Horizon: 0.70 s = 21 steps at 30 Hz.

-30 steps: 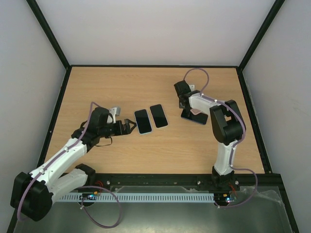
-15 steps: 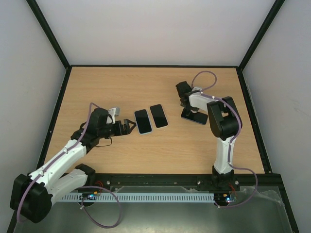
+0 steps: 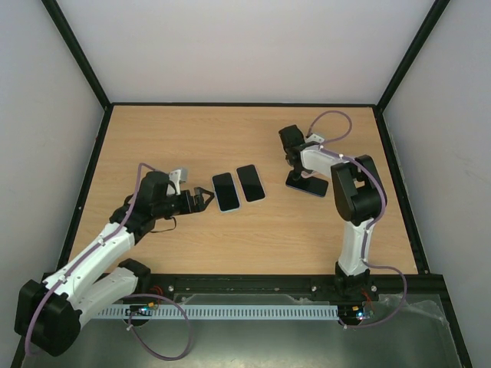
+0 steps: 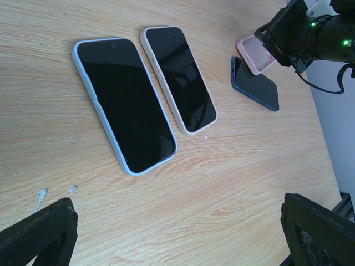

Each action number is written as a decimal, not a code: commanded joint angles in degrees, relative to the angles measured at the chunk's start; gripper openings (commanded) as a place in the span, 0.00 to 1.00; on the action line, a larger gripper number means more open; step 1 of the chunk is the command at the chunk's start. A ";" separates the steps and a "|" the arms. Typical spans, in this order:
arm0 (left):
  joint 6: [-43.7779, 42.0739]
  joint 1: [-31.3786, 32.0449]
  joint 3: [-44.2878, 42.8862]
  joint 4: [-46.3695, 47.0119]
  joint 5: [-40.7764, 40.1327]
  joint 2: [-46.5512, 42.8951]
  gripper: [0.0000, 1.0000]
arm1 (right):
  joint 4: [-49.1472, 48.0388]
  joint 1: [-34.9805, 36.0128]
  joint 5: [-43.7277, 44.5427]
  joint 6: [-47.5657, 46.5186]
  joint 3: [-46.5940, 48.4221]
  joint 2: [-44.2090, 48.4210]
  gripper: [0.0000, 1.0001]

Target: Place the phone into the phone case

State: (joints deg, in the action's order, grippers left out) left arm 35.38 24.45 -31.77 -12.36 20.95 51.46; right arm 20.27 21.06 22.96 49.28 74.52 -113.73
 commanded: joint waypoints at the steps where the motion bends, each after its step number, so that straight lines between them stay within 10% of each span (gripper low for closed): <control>1: -0.02 -0.19 -0.57 -0.33 0.52 0.23 0.99 | -2.22 -0.26 3.35 4.01 -0.34 0.59 0.27; 21: 0.89 -0.19 -1.65 -3.11 -0.67 -1.93 0.99 | -2.83 -1.81 -0.80 5.62 0.48 -4.93 0.16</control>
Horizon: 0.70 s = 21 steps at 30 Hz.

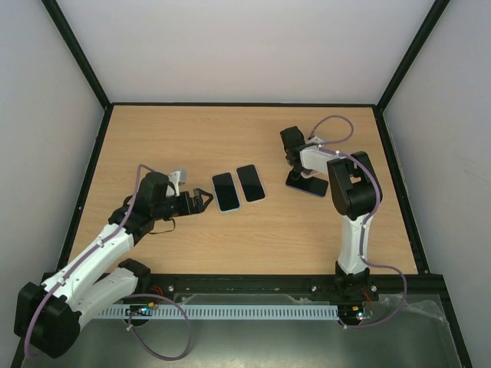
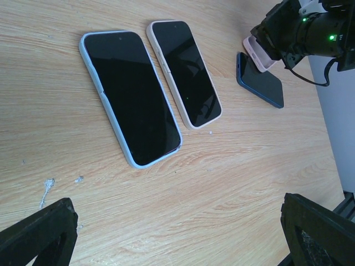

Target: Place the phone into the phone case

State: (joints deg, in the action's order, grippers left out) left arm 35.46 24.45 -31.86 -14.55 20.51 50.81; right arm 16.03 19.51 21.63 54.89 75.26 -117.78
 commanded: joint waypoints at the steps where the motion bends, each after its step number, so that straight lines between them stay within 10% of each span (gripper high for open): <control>1: 0.82 -0.19 -1.69 -1.05 -0.33 -1.33 0.99 | 0.81 -0.26 0.58 -0.60 -1.49 -0.43 0.13; 21: 5.40 -0.27 0.38 -0.22 -5.26 -0.54 0.99 | -2.41 7.24 -13.88 -12.83 -23.77 23.89 0.02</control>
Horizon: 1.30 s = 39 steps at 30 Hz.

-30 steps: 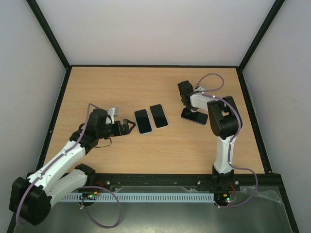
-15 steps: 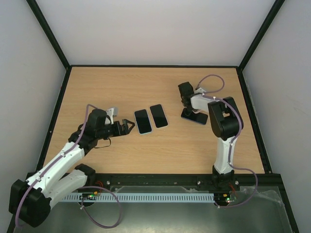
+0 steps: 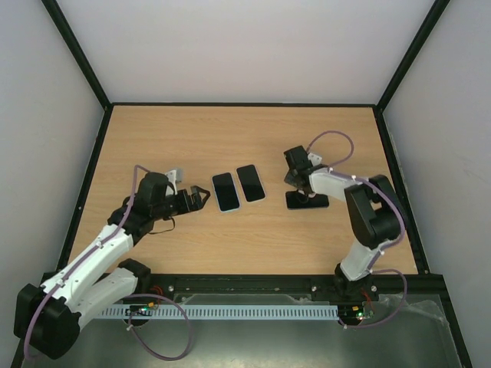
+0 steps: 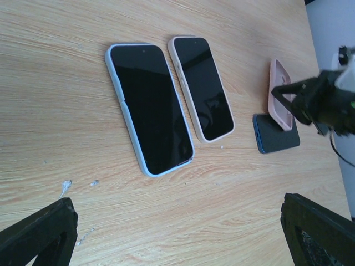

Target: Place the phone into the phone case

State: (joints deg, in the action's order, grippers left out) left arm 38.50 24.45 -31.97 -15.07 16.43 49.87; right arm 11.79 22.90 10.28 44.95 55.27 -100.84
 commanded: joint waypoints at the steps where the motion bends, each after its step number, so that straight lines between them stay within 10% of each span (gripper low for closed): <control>1: 2.59 -0.32 0.75 0.33 -1.45 0.48 0.99 | 2.12 5.32 -2.36 -3.11 -4.86 8.92 0.02; 20: 9.54 -2.29 5.37 -0.10 -7.33 -7.78 0.99 | 4.02 35.20 -10.61 -0.61 -16.89 24.99 0.02; 27: 9.55 -2.30 5.82 -3.06 -9.09 -11.59 0.99 | 8.47 32.97 8.53 -1.92 -15.73 24.54 0.24; 39: 10.13 -2.30 6.62 -2.16 -6.45 -12.65 1.00 | -0.43 19.86 4.16 -8.35 -8.16 12.13 0.31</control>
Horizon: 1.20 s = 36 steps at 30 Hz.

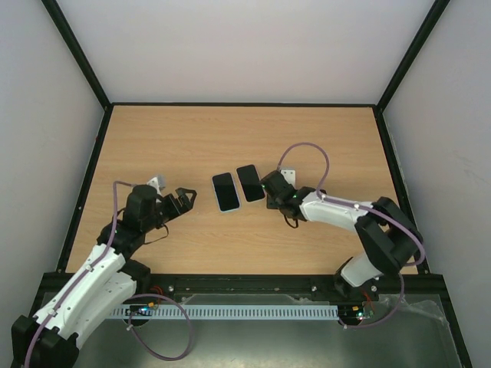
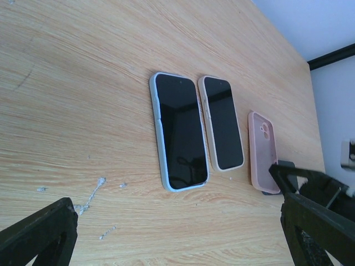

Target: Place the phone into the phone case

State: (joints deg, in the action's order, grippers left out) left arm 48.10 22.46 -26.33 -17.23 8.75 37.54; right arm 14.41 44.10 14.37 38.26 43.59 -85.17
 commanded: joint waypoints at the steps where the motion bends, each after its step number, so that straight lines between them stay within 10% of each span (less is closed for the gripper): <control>1: 0.59 -0.31 1.32 0.44 1.52 -0.32 0.99 | -3.16 -1.45 0.20 -1.67 4.28 -4.61 0.30; 20: -0.52 -0.27 1.31 1.50 2.19 1.66 1.00 | -2.44 -2.28 0.05 -3.21 6.73 -12.49 0.04; 36: -0.81 -0.31 1.32 1.61 1.50 2.20 0.99 | 3.94 6.04 -10.99 5.20 -4.41 9.37 0.02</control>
State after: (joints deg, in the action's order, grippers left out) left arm 47.99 22.46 -24.69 -16.16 10.44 39.27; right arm 14.57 45.93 5.80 39.44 41.63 -79.55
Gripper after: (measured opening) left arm 0.995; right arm 0.025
